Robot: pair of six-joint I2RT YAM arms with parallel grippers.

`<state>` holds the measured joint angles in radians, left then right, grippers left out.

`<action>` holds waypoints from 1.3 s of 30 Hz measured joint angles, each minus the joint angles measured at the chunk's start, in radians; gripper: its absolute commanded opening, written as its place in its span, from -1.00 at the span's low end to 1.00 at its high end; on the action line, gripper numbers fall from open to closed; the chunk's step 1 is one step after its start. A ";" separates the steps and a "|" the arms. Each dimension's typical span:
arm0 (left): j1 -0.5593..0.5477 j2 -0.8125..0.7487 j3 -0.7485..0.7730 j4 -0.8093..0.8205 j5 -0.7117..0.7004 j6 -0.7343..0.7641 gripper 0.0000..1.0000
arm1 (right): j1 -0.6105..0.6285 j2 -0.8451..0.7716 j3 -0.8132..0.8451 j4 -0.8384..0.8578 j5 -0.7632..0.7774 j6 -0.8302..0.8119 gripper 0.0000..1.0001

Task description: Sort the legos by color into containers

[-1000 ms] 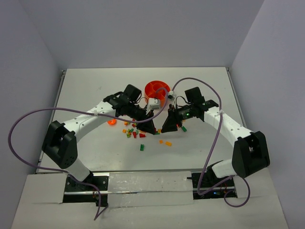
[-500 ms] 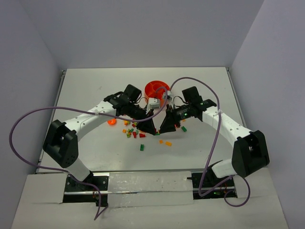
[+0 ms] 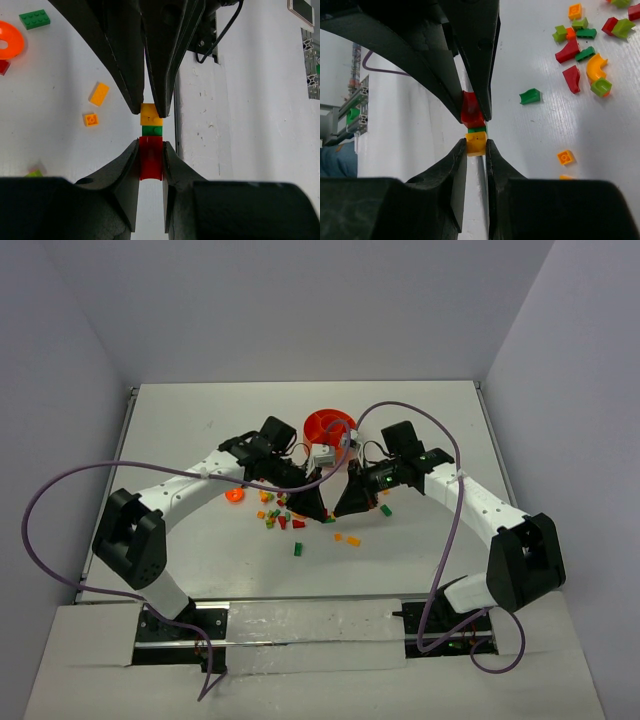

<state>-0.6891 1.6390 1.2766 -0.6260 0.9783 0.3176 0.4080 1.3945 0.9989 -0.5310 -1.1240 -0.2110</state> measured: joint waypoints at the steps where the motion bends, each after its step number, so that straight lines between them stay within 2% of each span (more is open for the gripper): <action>1: 0.001 0.000 0.000 0.000 0.001 0.000 -1.00 | 0.000 0.000 0.000 0.003 0.001 0.005 -0.85; 7: 0.005 0.006 0.000 0.001 0.009 -0.001 -1.00 | 0.000 0.000 0.000 0.015 0.009 0.035 -1.00; 30: 0.008 0.013 -0.064 0.078 0.001 -0.030 -1.00 | -0.046 0.030 0.000 0.166 0.013 0.219 -1.00; 35: 0.010 -0.002 -0.132 0.164 -0.048 -0.071 -1.00 | -0.070 0.032 -0.002 0.173 0.038 0.213 -1.00; 39: 0.011 -0.041 -0.223 0.238 -0.140 -0.109 -1.00 | -0.105 0.043 -0.013 0.170 0.107 0.200 -1.00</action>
<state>-0.6777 1.5983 1.0532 -0.3880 0.8384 0.2086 0.3027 1.4378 0.9859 -0.3612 -1.0167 -0.0113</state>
